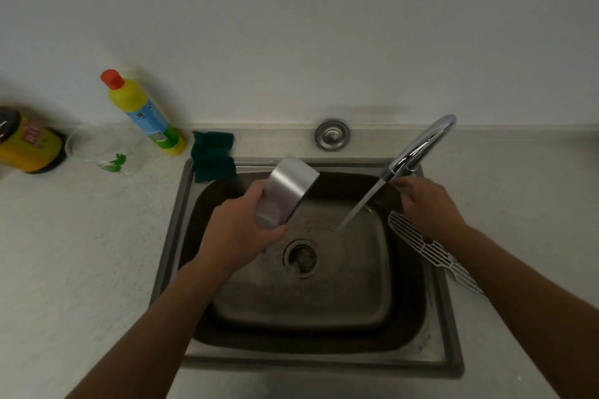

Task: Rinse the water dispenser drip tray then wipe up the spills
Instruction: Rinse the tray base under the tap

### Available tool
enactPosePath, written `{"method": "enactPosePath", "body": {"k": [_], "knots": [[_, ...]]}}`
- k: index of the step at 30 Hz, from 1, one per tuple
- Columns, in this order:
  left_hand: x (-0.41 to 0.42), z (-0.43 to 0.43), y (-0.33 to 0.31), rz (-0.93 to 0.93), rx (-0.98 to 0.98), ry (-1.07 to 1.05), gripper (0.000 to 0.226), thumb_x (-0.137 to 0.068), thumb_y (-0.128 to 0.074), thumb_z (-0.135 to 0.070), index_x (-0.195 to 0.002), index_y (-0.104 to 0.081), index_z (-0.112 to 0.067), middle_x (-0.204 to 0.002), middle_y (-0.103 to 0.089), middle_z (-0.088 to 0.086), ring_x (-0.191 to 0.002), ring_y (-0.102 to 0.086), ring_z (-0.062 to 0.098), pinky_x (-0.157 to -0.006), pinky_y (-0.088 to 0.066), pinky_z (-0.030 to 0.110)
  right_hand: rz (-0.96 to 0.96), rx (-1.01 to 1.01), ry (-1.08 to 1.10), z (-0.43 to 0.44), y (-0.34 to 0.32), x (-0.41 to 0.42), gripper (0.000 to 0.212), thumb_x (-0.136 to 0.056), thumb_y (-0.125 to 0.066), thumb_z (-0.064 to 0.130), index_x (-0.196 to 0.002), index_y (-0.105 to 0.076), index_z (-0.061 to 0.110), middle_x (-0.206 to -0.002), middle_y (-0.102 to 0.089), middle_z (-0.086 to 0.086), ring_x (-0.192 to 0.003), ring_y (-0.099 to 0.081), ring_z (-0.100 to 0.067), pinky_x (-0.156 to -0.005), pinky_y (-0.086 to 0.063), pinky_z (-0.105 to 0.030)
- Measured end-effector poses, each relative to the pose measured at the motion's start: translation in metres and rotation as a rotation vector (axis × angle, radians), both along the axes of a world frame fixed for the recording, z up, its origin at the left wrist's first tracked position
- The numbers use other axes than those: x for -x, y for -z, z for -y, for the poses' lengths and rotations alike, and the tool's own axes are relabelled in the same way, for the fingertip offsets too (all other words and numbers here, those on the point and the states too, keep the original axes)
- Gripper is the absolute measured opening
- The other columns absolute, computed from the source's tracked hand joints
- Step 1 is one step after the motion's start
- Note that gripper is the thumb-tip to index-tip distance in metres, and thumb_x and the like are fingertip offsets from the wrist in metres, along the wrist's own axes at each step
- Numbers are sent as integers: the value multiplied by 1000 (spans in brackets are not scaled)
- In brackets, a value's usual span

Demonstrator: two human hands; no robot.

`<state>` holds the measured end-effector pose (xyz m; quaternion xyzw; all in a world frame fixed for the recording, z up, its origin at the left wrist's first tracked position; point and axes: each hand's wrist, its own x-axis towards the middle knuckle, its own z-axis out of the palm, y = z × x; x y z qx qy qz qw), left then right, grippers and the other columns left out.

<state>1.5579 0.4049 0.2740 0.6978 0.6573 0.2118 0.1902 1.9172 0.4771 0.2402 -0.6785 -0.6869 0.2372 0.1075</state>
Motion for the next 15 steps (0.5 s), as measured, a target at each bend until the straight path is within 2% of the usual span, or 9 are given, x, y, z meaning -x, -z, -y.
{"method": "enactPosePath", "body": {"k": [3,5,7,8,10,12,13,15], "knots": [[-3,5,-3,-108,-98,60,76,-75,-78,-57,-139,-42,-37,-117,-73,-8,-89,-68,6,-74,-58,29,-13,-13,66,-14,1,-13,26,-96,-62,14,-120,-73,14,-118,-69,-11,-96,-57,-18,-85,-40,-29],[-10,14,1,-171,-70,147,75,-78,-72,-59,-143,-42,-35,-122,-73,-8,-97,-72,11,-82,-61,36,14,-30,79,-17,3,-17,25,-92,-67,13,-116,-73,13,-115,-68,-12,-98,-60,-24,-84,-40,-32],[-13,23,5,-191,-8,194,71,-82,-71,-56,-144,-44,-34,-126,-72,-7,-105,-71,13,-90,-59,36,59,-74,27,-15,6,-15,26,-87,-70,9,-112,-74,10,-109,-67,-15,-101,-63,-35,-84,-45,-35],[-11,25,6,-176,-3,172,71,-82,-71,-56,-143,-45,-34,-124,-72,-8,-104,-72,13,-89,-59,35,84,-88,-22,-12,7,-14,28,-84,-70,8,-112,-74,8,-109,-67,-16,-103,-62,-38,-87,-48,-39],[-3,24,2,-105,-64,36,71,-78,-70,-58,-139,-45,-35,-112,-68,-18,-88,-69,5,-74,-57,26,141,-73,-108,-6,10,-13,33,-84,-68,13,-116,-71,10,-113,-67,-15,-109,-60,-37,-97,-48,-43],[0,25,-2,-56,-136,-71,72,-76,-71,-58,-139,-44,-35,-106,-61,-23,-80,-61,-3,-67,-47,15,158,-16,-148,2,10,-14,33,-86,-66,19,-118,-67,16,-115,-64,-9,-110,-59,-31,-94,-48,-40],[-1,27,0,-71,-138,-45,72,-76,-70,-60,-139,-44,-36,-107,-63,-22,-81,-61,-4,-68,-46,14,140,30,-166,6,8,-13,34,-86,-68,22,-119,-66,18,-116,-63,-8,-109,-60,-30,-91,-48,-38],[-8,36,6,-134,-64,96,70,-78,-61,-65,-140,-41,-38,-115,-71,-13,-91,-69,3,-76,-56,25,148,181,-228,13,6,-12,43,-87,-73,30,-128,-63,21,-124,-61,-9,-113,-61,-29,-94,-50,-38]]}}
